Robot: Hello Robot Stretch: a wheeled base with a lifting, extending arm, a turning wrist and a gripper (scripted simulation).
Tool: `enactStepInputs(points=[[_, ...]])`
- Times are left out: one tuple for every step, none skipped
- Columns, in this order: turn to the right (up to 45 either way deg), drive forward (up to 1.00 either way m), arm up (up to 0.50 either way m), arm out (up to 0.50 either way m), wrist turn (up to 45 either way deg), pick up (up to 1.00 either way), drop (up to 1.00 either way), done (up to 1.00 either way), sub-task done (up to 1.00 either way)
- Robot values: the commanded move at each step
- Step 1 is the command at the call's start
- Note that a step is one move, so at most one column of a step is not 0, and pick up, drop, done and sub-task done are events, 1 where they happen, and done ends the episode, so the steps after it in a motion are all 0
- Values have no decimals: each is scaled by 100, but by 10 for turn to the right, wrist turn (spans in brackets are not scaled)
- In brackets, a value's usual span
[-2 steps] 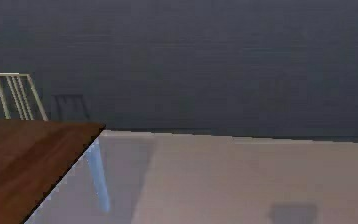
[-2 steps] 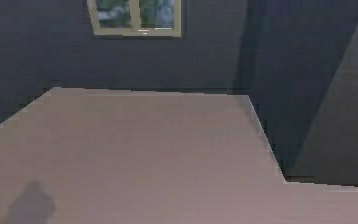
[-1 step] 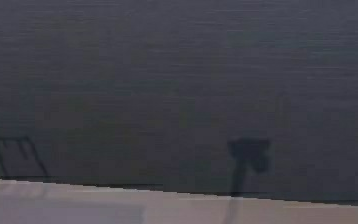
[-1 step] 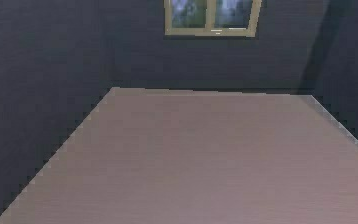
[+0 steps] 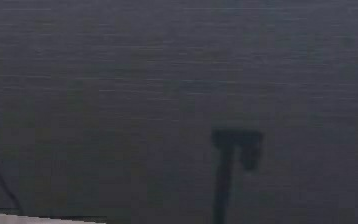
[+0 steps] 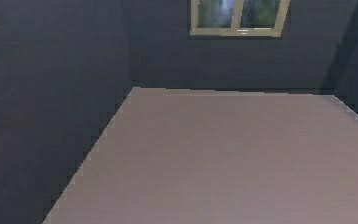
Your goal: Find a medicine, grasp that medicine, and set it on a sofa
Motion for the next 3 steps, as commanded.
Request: enactStepInputs(points=[[0,20,0,0,0,0,0,0,0],[-450,0,0,0,0,0,0,0,0],[-210,0,0,0,0,0,0,0,0]])
